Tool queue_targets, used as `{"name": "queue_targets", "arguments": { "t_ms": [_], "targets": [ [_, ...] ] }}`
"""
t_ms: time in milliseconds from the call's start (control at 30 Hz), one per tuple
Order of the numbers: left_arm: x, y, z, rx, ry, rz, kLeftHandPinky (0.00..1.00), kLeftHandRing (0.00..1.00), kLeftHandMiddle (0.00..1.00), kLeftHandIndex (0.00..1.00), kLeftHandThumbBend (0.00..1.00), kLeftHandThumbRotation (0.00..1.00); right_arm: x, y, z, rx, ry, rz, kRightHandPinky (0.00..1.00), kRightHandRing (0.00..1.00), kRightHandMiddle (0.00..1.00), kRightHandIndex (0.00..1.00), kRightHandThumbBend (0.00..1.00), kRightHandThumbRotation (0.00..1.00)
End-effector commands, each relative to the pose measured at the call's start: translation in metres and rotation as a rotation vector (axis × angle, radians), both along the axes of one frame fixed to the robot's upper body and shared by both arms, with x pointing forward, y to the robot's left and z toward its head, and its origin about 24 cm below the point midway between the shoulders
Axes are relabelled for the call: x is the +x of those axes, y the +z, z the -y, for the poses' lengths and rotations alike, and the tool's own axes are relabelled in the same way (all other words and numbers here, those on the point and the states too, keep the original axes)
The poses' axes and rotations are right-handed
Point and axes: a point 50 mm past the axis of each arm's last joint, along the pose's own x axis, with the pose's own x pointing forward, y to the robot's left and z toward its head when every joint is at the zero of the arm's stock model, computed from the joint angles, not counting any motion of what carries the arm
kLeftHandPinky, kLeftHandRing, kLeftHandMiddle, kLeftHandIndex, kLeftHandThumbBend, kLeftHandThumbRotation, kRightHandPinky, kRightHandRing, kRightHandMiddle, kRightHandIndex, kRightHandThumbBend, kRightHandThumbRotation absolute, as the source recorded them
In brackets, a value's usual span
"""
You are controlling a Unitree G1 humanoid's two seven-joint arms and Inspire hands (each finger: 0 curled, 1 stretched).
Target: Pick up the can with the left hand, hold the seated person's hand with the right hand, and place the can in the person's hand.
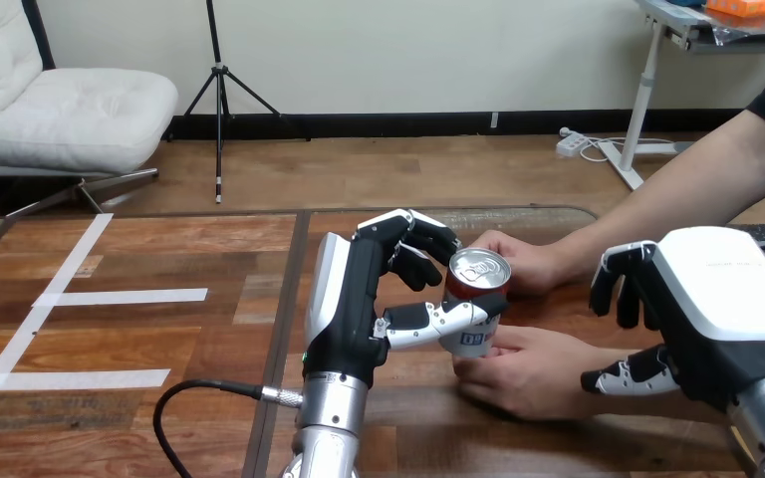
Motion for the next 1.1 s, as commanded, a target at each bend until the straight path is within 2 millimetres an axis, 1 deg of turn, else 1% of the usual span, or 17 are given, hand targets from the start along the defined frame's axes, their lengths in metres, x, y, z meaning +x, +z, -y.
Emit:
{"name": "queue_targets", "arguments": {
  "t_ms": [0,133,233,400,433,533,733,767,900,1067],
  "targets": [
    [0.004,0.022,0.022,-0.104,-0.039,0.077,0.38,0.4,0.44,0.46,0.53,0.0,0.003,0.021,-0.003,0.003,0.005,0.09,0.29,0.34,0.39,0.43,0.95,0.0],
    [0.004,0.023,0.021,-0.102,-0.035,0.083,0.38,0.4,0.44,0.46,0.53,0.0,0.003,0.02,-0.002,-0.005,-0.011,0.048,0.3,0.35,0.4,0.44,0.95,0.0],
    [0.004,0.023,0.02,-0.102,-0.032,0.086,0.38,0.4,0.44,0.46,0.53,0.0,0.004,0.019,-0.002,-0.025,-0.029,-0.001,0.32,0.38,0.43,0.46,0.94,0.0],
    [0.004,0.022,0.019,-0.108,-0.028,0.084,0.37,0.4,0.44,0.46,0.52,0.0,0.005,0.016,-0.001,-0.062,-0.053,-0.074,0.36,0.42,0.48,0.52,0.94,0.0],
    [0.004,0.022,0.018,-0.107,-0.026,0.085,0.37,0.4,0.44,0.46,0.52,0.0,0.006,0.015,0.0,-0.077,-0.06,-0.101,0.38,0.46,0.51,0.55,0.95,0.0],
    [0.005,0.022,0.017,-0.107,-0.02,0.083,0.37,0.4,0.44,0.46,0.52,0.0,0.008,0.011,0.001,-0.111,-0.073,-0.151,0.42,0.5,0.56,0.58,0.97,0.0],
    [0.005,0.022,0.014,-0.104,-0.01,0.083,0.38,0.4,0.44,0.46,0.52,0.0,0.011,0.006,0.003,-0.165,-0.089,-0.223,0.55,0.62,0.65,0.66,0.99,0.0],
    [0.005,0.022,0.014,-0.104,-0.009,0.083,0.38,0.4,0.44,0.46,0.53,0.0,0.011,0.005,0.003,-0.173,-0.091,-0.231,0.59,0.65,0.68,0.68,0.99,0.0],
    [0.005,0.022,0.013,-0.098,-0.005,0.085,0.38,0.41,0.44,0.46,0.53,0.0,0.013,0.002,0.004,-0.205,-0.1,-0.271,0.65,0.7,0.72,0.71,0.99,0.0],
    [0.005,0.022,0.011,-0.094,-0.002,0.083,0.38,0.41,0.44,0.46,0.52,0.0,0.017,-0.001,0.005,-0.22,-0.101,-0.301,0.69,0.75,0.76,0.75,1.0,0.0]
  ]
}}
